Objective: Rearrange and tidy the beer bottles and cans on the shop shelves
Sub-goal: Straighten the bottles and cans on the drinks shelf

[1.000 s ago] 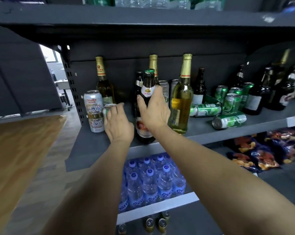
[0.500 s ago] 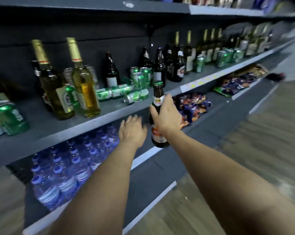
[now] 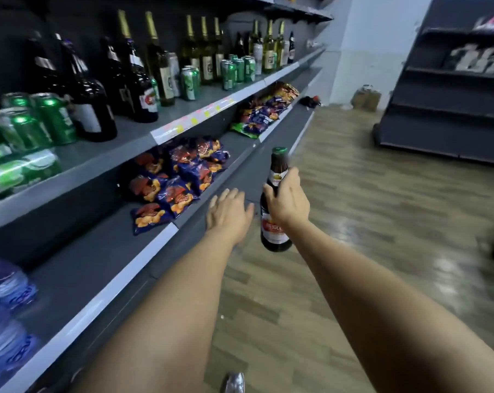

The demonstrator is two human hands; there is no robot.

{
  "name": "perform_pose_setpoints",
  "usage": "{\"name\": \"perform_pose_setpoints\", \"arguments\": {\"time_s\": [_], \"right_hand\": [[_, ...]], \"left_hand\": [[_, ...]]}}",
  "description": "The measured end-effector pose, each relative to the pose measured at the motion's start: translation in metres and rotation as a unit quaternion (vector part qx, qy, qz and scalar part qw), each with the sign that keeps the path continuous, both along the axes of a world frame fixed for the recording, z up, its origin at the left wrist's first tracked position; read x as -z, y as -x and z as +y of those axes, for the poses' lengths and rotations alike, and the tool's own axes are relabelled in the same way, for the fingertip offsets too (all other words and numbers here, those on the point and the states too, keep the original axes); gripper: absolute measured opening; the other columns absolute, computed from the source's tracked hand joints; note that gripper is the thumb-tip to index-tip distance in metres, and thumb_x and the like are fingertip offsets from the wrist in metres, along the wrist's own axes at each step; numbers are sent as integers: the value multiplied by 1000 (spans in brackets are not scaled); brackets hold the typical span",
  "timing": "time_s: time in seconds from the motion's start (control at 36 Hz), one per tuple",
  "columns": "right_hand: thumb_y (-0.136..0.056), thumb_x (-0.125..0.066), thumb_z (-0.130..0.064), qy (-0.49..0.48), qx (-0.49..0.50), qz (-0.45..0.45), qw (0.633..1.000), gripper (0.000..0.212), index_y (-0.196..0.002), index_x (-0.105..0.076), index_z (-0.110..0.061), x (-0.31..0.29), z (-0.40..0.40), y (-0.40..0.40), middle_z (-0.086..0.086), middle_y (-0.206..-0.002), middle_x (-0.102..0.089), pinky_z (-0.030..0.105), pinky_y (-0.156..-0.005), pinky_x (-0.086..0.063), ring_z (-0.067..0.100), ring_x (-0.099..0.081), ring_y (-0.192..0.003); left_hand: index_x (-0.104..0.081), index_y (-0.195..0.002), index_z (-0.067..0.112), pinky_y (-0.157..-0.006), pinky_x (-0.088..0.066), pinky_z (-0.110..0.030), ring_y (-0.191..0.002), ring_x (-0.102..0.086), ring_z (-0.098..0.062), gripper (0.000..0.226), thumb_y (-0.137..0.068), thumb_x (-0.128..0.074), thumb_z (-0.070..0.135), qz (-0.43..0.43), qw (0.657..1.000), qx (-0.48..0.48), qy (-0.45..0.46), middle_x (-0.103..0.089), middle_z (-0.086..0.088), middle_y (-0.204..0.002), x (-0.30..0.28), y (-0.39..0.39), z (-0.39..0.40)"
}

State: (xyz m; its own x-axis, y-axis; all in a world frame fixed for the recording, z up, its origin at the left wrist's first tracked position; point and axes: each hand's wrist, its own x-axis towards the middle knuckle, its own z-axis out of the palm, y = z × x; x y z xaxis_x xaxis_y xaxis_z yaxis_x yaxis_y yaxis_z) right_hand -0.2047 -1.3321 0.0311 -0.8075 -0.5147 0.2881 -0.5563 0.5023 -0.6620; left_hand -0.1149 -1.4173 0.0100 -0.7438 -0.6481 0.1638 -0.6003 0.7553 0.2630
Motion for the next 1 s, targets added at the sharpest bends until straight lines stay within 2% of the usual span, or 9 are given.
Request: {"name": "perform_pose_setpoints", "arguments": {"time_s": [0.06, 0.14, 0.22, 0.33, 0.44, 0.72, 0.81, 0.92, 1.0], "right_hand": [[-95, -51, -32, -4, 15, -11, 1000, 29, -105, -33, -13, 4, -4, 23, 12, -124, -49, 34, -70, -32, 35, -54, -108], [-95, -52, -31, -13, 38, -19, 999, 30, -99, -26, -16, 7, -13, 59, 12, -125, -49, 33, -70, -31, 36, -54, -107], [-95, -53, -31, -18, 66, -19, 997, 34, -98, -25, -14, 4, -28, 95, 14, -126, -50, 33, -70, -31, 37, -55, -107], [-93, -56, -30, -29, 100, -24, 994, 34, -99, -27, -13, 3, -56, 139, 15, -126, -50, 34, -70, -33, 39, -55, -108], [-93, -57, -29, -28, 138, -42, 989, 36, -111, -34, -7, 9, -84, 179, 16, -130, -47, 35, -73, -34, 40, -54, -111], [-94, -55, -26, -33, 167, -81, 982, 36, -114, -33, -6, 35, -134, 264, 16, -129, -47, 36, -75, -35, 41, -53, -112], [-93, -57, -26, -28, 168, -95, 981, 36, -114, -34, -7, 39, -146, 294, 15, -129, -47, 39, -80, -38, 41, -53, -113], [-93, -56, -26, -33, 160, -99, 982, 36, -114, -33, -7, 45, -161, 344, 15, -128, -48, 40, -80, -39, 39, -53, -112], [-93, -55, -25, -28, 153, -102, 983, 36, -113, -33, -6, 50, -171, 389, 16, -128, -48, 39, -79, -40, 39, -53, -111]], "left_hand": [[-40, -143, 15, -114, -20, -35, -142, -28, -20, 47, -102, -36, 36, 8, 1000, 19, -5, -35, -2, -153, 0, 23, -7], [-50, -135, 15, -101, -38, -37, -130, -45, -25, 42, -102, -36, 36, 4, 999, 36, -30, -46, -3, -144, -1, 59, -24], [-53, -131, 14, -94, -43, -39, -124, -50, -28, 42, -101, -35, 37, -2, 997, 54, -50, -50, -4, -139, -1, 97, -47], [-52, -132, 14, -93, -43, -38, -123, -50, -27, 42, -101, -34, 37, -6, 995, 85, -56, -51, -4, -139, 0, 143, -81], [-53, -131, 15, -88, -42, -35, -119, -52, -27, 41, -101, -34, 37, -15, 994, 92, -59, -53, -4, -136, 5, 181, -117], [-59, -107, 9, -74, -30, -31, -105, -56, -27, 34, -102, -35, 34, -50, 990, 134, -7, -60, -7, -116, 17, 269, -168], [-59, -107, 10, -74, -33, -32, -106, -57, -27, 34, -101, -37, 34, -59, 989, 135, 2, -61, -7, -117, 22, 302, -178], [-57, -127, 14, -88, -41, -33, -116, -54, -26, 39, -101, -37, 35, -67, 988, 139, -6, -57, -5, -130, 28, 357, -191], [-55, -131, 14, -91, -42, -33, -119, -53, -25, 41, -101, -37, 35, -75, 986, 147, 4, -55, -5, -134, 30, 405, -200]]}}
